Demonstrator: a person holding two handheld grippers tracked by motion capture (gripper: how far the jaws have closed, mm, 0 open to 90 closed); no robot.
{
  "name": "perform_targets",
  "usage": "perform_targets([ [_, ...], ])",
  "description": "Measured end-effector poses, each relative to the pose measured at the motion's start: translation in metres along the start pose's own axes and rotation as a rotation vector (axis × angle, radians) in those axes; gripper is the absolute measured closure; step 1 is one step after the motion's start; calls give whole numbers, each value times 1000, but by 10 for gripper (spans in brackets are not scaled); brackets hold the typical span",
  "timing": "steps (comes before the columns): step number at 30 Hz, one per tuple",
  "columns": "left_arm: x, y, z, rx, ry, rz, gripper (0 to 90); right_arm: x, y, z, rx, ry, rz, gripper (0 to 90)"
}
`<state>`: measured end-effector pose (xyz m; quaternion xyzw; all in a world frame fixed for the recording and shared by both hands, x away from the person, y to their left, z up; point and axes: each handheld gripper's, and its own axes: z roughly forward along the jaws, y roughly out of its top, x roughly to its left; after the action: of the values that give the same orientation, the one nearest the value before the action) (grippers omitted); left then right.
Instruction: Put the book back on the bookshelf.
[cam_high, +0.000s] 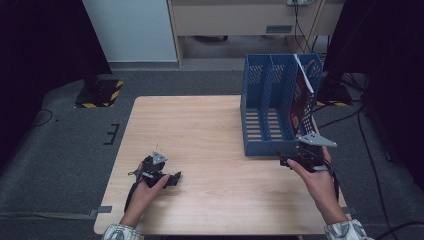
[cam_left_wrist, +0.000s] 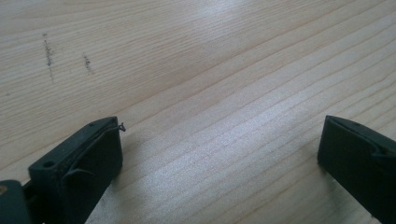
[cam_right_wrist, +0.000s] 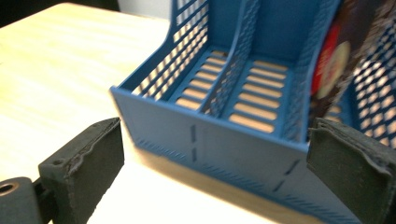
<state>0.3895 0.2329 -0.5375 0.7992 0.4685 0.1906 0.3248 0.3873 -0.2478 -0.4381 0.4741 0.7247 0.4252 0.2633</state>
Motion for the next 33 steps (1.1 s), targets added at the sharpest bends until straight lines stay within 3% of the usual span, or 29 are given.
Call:
perform_targets([
  [17, 0, 0, 0, 0, 0, 0, 0, 42, -43, 5, 125, 150, -68, 57],
  [33, 0, 0, 0, 0, 0, 1, 0, 78, -59, 29, 185, 235, -120, 58],
])
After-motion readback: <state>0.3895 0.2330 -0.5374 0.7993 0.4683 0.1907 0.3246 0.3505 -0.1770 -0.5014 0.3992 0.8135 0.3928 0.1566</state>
